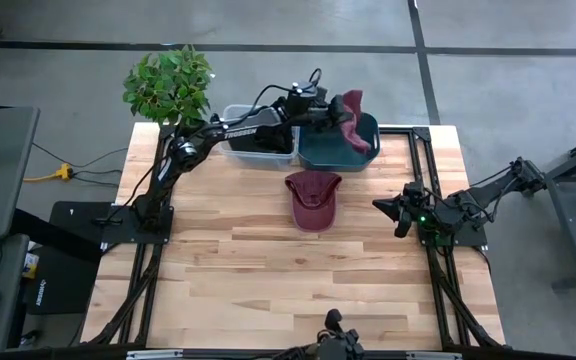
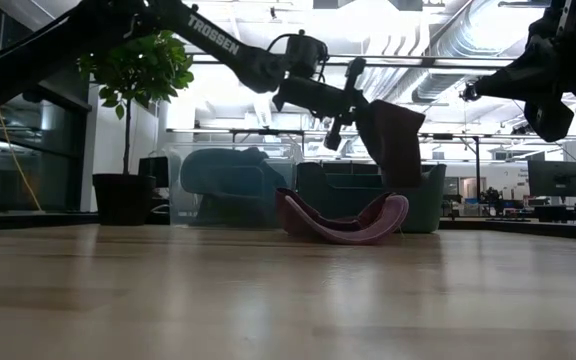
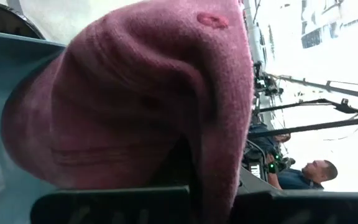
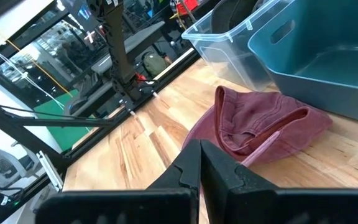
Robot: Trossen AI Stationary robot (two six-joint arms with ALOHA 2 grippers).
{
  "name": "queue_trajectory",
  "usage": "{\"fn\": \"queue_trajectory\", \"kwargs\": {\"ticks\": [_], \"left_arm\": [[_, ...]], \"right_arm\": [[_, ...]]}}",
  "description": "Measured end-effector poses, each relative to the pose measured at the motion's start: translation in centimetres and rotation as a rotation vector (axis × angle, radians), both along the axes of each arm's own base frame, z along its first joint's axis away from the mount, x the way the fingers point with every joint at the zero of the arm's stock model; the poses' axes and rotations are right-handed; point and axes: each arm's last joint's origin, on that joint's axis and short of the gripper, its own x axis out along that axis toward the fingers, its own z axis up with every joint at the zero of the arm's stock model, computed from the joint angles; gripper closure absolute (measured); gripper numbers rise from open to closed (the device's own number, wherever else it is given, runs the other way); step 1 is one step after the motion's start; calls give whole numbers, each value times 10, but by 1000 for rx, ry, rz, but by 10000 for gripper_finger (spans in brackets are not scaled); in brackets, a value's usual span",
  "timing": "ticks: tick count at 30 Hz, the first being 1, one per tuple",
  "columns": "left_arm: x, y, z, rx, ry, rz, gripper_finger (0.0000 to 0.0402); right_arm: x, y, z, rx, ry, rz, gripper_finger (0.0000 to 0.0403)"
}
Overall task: Pick & Place hat
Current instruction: Put the bottom red cap into the blue bin, then put the red cap into the blue bin
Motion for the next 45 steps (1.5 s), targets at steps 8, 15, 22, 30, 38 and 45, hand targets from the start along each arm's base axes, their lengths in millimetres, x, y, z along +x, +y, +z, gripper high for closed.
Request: {"fn": "queue_trajectory", "kwargs": {"ticks": [8, 15, 22, 30, 38, 45], "left_arm": [[1, -3, -1, -2, 6, -38, 396], [1, -3, -4, -15, 38, -58, 308], [0, -3, -5, -22, 50, -58, 191], [0, -3, -7, -31, 63, -63, 157], [0, -4, 5, -40, 84, -83, 177], [-1, -6, 22, 4, 112, -149, 238]], "right_arm": [[0, 0, 0, 3, 0, 1, 403], [0, 0, 0, 3, -1, 1, 403], [0, 0, 0, 5, 0, 8, 403], [0, 0, 0, 6, -4, 9, 403], [0, 0, 0, 6, -4, 8, 403], [0, 0, 0, 6, -4, 6, 403]]}}
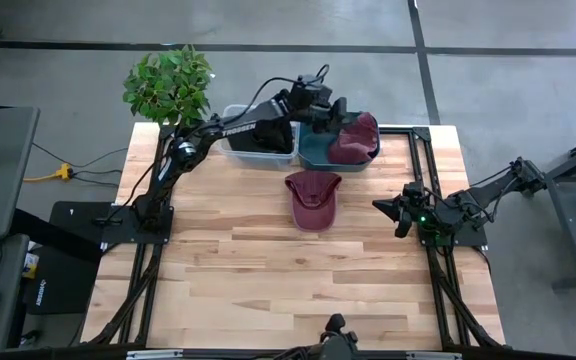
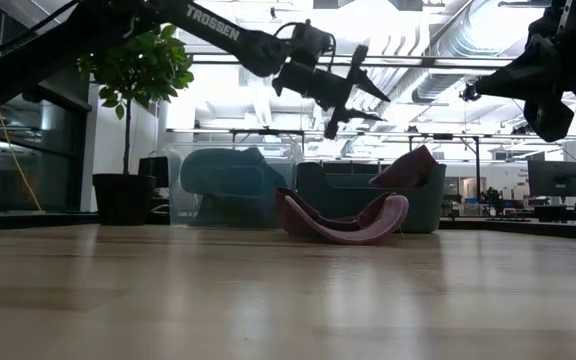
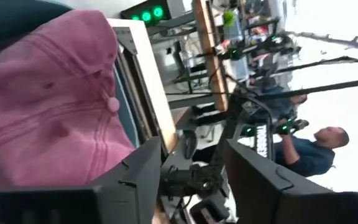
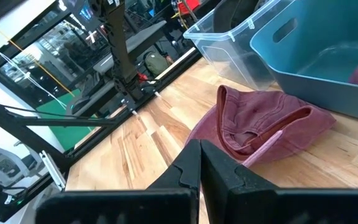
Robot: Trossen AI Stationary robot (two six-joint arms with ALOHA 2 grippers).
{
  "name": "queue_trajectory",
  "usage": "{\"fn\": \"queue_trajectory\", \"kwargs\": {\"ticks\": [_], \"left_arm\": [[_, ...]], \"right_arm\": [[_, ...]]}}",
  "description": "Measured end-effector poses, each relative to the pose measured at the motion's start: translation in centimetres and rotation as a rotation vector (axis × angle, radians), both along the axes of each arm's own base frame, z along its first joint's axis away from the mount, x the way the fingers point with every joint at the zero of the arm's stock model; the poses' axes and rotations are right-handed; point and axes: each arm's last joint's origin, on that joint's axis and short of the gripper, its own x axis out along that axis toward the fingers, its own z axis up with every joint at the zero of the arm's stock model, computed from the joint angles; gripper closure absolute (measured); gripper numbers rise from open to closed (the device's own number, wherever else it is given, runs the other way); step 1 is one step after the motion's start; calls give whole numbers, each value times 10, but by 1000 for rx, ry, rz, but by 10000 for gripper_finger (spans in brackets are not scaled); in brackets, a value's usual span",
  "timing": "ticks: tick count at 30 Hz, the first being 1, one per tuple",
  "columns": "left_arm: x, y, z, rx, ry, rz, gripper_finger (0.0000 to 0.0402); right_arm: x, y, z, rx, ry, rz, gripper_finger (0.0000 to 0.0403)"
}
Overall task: Pick & Place hat
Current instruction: Put the red cap into the blue bin
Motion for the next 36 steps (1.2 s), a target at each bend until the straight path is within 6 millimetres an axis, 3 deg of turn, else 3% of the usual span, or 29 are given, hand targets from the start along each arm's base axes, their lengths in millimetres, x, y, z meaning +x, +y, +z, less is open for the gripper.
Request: {"fn": "queue_trajectory", "kwargs": {"ticks": [5, 11, 21, 25, 36], "left_arm": [[-2, -2, 11, 40, 41, -1, 282], [2, -10, 11, 95, 55, -20, 336], [12, -35, 11, 89, 45, -143, 350], [13, -41, 11, 74, 42, -189, 384], [-14, -62, 64, 136, 16, -245, 401]], "right_arm": [[0, 0, 0, -2, 0, -1, 403], [0, 0, 0, -3, 1, -1, 403], [0, 0, 0, -2, 1, 2, 403], [0, 0, 0, -1, 0, 1, 403], [0, 0, 1, -3, -6, 1, 403]]}}
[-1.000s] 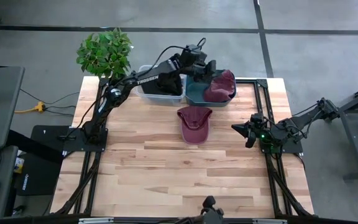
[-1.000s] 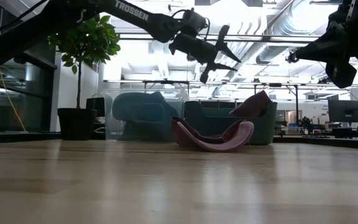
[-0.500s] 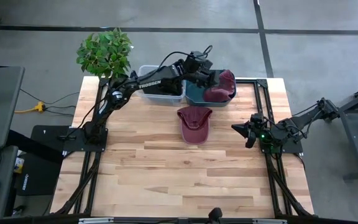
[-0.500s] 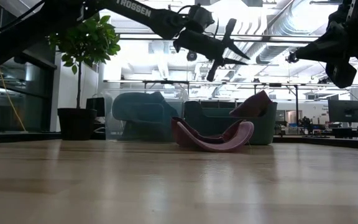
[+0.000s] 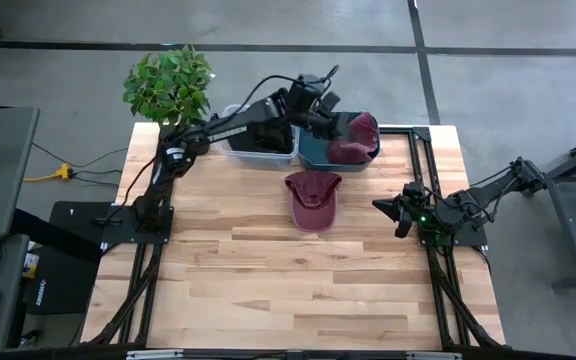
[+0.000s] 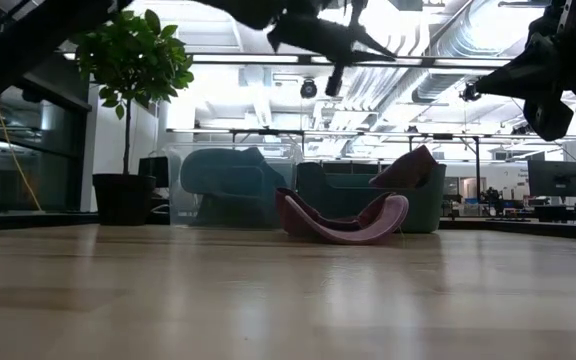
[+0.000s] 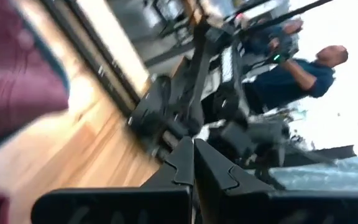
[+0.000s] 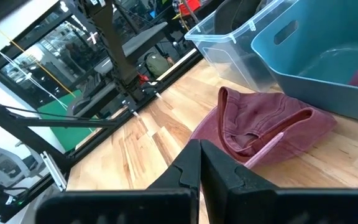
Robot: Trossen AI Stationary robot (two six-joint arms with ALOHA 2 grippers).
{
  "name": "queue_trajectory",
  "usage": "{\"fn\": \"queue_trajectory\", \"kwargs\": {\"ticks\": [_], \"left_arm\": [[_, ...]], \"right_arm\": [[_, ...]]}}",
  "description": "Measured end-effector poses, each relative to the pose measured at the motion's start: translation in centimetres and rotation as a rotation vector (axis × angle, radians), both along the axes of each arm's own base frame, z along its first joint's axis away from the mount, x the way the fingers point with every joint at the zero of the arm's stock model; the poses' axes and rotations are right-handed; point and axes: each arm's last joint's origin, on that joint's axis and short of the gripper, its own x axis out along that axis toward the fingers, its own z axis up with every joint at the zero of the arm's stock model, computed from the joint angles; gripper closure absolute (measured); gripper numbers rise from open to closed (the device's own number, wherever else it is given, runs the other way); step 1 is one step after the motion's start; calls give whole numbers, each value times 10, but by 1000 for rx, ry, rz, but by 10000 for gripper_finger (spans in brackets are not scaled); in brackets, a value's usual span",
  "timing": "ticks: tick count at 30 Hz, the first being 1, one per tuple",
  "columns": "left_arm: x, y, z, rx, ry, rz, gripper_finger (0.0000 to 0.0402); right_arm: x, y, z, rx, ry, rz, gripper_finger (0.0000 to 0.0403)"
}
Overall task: Pick & Place hat
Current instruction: Put the red cap into the blue bin
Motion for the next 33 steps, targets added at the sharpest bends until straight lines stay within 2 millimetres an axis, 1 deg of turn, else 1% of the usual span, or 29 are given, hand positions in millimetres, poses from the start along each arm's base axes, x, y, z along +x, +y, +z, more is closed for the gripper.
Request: {"fn": "queue_trajectory", "kwargs": {"ticks": [2, 4, 6, 8, 10, 13, 15, 19, 26, 29, 33], "left_arm": [[-7, -8, 10, 22, 9, -12, 401], [-9, -17, 20, 65, -15, -18, 401], [-20, -23, 28, 63, 31, -28, 401], [-23, -33, 33, 89, 40, -41, 401], [-25, -43, 34, 115, 81, -37, 401], [-38, -58, 35, 124, 195, -53, 401], [-40, -70, 39, 160, 222, -43, 401], [-47, -93, 30, 172, 379, -37, 401], [-50, -131, 21, 200, 537, -3, 401], [-52, -143, 18, 186, 592, 49, 401], [-54, -154, 5, 127, 691, 137, 401]], "right_arm": [[0, 0, 0, -10, 3, -1, 403], [0, 0, 1, -21, 4, 1, 403], [0, 0, 5, -33, 0, 2, 403], [-1, -1, 11, -53, -7, -2, 403], [-2, -2, 19, -79, -14, -6, 403], [-5, -3, 32, -113, -11, -17, 403], [-8, -5, 42, -134, -4, -22, 403], [-15, -9, 62, -168, 12, -32, 403], [-33, -18, 100, -184, 7, -30, 403], [-42, -22, 114, -182, 7, -28, 403], [-55, -28, 129, -189, 27, -8, 403]]}}
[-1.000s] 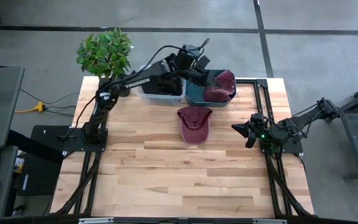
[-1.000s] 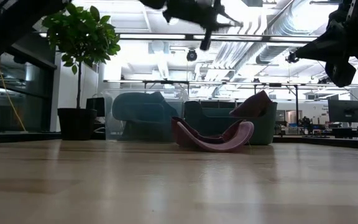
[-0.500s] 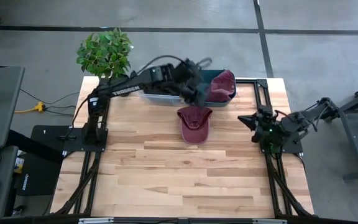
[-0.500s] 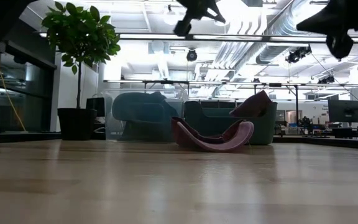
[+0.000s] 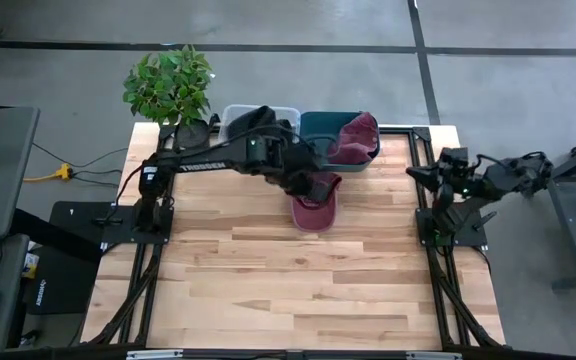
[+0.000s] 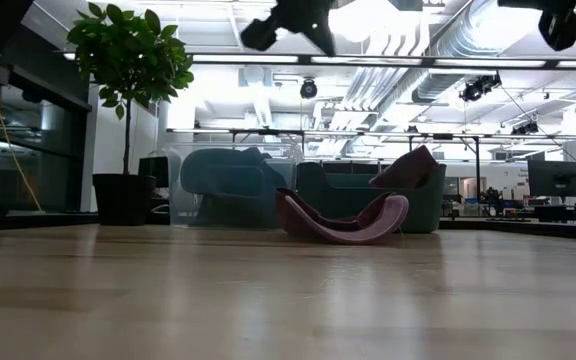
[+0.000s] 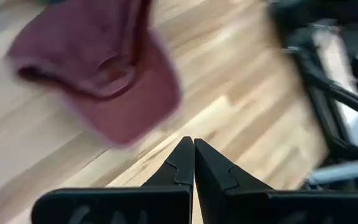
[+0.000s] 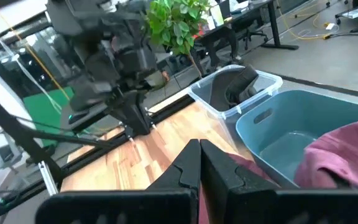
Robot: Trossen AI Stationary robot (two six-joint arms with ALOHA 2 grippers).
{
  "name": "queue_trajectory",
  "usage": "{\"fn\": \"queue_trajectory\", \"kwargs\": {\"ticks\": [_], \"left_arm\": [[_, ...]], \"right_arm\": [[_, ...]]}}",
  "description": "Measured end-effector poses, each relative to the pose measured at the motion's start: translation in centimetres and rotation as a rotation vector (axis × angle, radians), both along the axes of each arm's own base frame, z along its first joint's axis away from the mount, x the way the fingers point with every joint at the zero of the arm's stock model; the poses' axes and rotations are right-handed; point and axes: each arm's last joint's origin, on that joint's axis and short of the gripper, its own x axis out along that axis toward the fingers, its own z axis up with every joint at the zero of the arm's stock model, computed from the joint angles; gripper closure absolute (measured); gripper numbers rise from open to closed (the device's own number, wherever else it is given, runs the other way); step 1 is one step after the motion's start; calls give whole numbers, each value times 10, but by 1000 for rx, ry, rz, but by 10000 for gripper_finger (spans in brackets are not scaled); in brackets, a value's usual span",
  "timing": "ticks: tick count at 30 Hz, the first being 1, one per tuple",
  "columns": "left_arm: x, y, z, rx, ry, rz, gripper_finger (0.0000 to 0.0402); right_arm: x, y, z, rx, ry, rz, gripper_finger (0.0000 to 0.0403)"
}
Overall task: Pick & Place hat
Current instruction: Put the red cap into the blue bin
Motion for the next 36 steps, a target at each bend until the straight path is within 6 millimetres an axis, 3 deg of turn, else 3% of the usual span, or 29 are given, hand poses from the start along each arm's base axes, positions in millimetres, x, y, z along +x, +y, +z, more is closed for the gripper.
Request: {"fn": "queue_trajectory", "kwargs": {"ticks": [7, 13, 19, 27, 31, 36], "left_arm": [[-9, -21, -46, -18, 239, 192, 401], [-7, -32, -82, -93, 285, 247, 401], [-8, -30, -107, -123, 312, 337, 401], [-10, -5, -133, -177, 309, 479, 396], [-4, 7, -131, -264, 256, 467, 359], [-4, 14, -131, -304, 249, 445, 268]], "right_arm": [[-21, -10, 13, -34, 80, 22, 403], [-31, -15, 17, -56, 129, 25, 403], [-35, -17, 18, -63, 147, 29, 403], [-35, -15, 18, -57, 155, 78, 403], [-35, -15, 18, -54, 157, 97, 403], [-35, -15, 18, -56, 158, 98, 403]]}}
